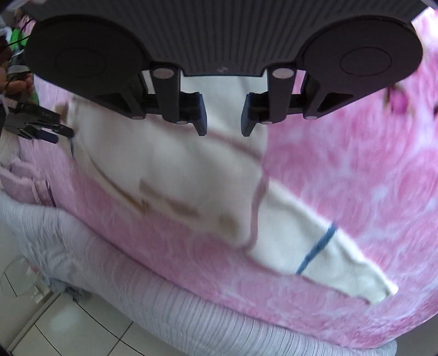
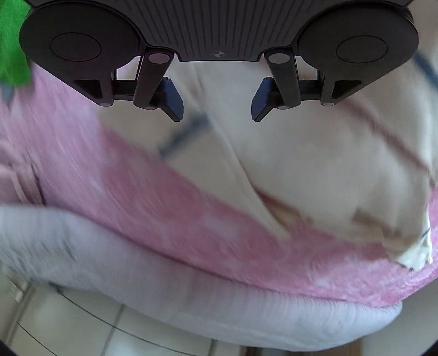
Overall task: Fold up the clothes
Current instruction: 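Spread the sweater flat on the bed with both grippers and release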
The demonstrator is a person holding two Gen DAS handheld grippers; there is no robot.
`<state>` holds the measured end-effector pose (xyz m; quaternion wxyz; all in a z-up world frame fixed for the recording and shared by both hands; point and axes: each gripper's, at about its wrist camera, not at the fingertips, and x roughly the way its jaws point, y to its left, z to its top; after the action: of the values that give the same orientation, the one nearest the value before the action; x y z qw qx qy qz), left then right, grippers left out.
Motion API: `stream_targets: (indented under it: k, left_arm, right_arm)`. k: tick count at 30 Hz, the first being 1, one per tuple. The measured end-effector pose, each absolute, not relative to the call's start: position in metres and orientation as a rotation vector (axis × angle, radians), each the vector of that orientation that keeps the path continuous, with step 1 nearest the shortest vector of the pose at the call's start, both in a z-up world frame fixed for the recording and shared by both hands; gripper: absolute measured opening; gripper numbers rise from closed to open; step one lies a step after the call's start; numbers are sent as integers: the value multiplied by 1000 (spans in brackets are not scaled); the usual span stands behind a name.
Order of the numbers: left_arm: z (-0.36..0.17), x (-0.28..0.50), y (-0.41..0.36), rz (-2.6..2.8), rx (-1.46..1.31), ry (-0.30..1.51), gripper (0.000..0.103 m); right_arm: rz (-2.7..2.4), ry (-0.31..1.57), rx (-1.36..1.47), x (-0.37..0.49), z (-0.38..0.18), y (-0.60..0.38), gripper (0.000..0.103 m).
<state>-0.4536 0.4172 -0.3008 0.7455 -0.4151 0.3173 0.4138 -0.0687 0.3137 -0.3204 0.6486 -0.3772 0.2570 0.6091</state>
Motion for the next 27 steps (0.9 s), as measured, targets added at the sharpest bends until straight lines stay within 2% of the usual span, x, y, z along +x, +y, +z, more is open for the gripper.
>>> stream_targets:
  k: [2,8,9,10,15,21,24,25,27]
  left_arm:
    - [-298,-449,439,902,-884,682,27]
    - [-306,-433,495,884,-847,699,27]
    - [-308,-429,500,877,-848,706,27]
    - [-309,-426,505,865,-849,714,27]
    - [-311,-411,520,786,-806,751,27]
    - [-313,-402,530,737,-819,776,27]
    - [-314,-394,534,715,-815,791,27]
    - [-314,-391,536,711,-808,796,27]
    - [-314,-385,541,701,-794,807,29]
  right_arm:
    - [1393,541,-851,-79,-330,348,59]
    - [1307,510,-990,-90,-378,426,59]
    - [1298,522,-1018,-89,-386,434,53]
    - [1307,537,-1012,-83,-388,434,13]
    - [1203,654,-702,-18,-342,381,12]
    - [723,803,-151,99,-252,200,12]
    - [326,977,-94,143,-255,109,13]
    - [179,1091,-130,154,-267,86,19]
    - [-105,1296,-199,169,-295,47,22]
